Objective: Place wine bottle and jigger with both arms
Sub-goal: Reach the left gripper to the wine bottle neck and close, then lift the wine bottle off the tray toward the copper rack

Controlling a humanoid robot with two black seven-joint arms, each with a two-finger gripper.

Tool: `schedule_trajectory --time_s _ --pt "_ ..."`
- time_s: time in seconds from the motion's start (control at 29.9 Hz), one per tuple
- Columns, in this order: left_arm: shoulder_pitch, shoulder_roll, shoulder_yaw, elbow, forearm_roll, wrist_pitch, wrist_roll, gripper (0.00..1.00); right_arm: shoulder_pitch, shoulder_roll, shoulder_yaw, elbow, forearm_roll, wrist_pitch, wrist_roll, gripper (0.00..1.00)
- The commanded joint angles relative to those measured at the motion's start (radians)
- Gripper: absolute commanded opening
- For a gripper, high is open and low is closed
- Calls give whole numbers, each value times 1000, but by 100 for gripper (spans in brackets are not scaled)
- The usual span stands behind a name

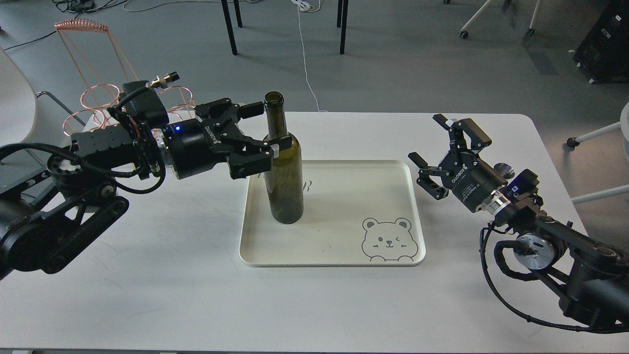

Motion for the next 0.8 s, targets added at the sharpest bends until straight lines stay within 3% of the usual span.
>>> schedule_trajectory --time_s 0.0,0.17,0.4,0.44,0.54,0.64,0.77 --pt "-25 -23 30 36 3 1 0 97 0 -1 0 2 0 0 0 99" --pt "-62 -29 60 47 5 1 0 89 0 -1 -3 2 -3 -1 0 99" --pt "-79 -37 60 75 11 1 0 57 -3 -1 -4 2 -3 1 0 99" --pt "-79 -37 60 75 21 2 0 46 -6 -1 -4 3 -3 1 0 99" --pt "-79 -38 60 75 48 7 0 38 -6 -1 -4 3 -3 1 0 99" --pt "-77 -38 60 75 48 10 0 19 -6 -1 -3 3 -3 1 0 99" --pt "-80 -41 59 73 43 22 0 13 -6 1 -4 2 -5 -1 0 99"
